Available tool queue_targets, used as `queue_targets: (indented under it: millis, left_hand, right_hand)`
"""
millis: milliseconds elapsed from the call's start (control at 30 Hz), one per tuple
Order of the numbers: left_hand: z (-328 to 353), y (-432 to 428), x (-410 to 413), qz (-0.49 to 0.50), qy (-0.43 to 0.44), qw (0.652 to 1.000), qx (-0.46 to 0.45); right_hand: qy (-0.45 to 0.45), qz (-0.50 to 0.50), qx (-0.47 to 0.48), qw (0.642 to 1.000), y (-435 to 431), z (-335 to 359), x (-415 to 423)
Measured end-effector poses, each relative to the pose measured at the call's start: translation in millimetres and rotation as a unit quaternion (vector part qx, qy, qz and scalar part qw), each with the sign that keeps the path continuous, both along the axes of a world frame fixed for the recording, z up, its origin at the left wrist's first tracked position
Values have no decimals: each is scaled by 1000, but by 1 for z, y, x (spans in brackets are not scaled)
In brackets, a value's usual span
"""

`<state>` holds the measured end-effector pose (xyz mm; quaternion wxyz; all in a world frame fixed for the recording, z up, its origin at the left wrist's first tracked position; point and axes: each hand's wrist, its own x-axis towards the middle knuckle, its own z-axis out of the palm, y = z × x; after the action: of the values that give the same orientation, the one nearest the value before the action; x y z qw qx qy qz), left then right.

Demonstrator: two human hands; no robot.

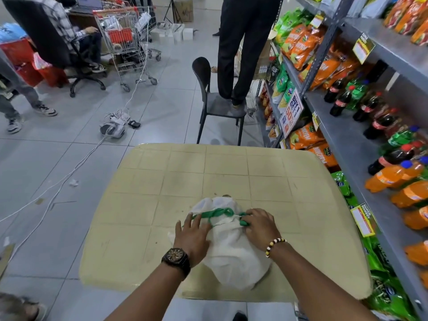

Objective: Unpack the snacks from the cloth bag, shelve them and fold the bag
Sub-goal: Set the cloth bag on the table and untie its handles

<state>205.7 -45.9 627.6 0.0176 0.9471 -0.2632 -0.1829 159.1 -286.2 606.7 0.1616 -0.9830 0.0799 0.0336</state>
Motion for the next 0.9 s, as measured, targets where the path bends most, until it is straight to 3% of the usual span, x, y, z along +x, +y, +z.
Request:
queue_targets:
  millis: [200,333,433,567,733,900]
  left_hand:
    - [20,23,-4,-112,-127,977,-130]
    - [17,53,-26,-220,-154,941,-207]
    - [0,68,-53,-287,-160,914,-238]
    - [-40,81,-88,-286,-91,924,-235]
    - [-49,90,-95,-276,-46,958,-64]
    - [-1,53,-73,-153,-102,975,-129]
  right_hand:
    - [-63,-5,113,992,-41,33,-9]
    - [-83,-148,216,961,-68,58,-14]
    - [-135,-207,216,945,-82,71,-21]
    - [-167,-297,148,928,-87,70,-32]
    - [-77,-385,125,911,-75,42,-47]
    - [12,-352,155,923,-26,22,-64]
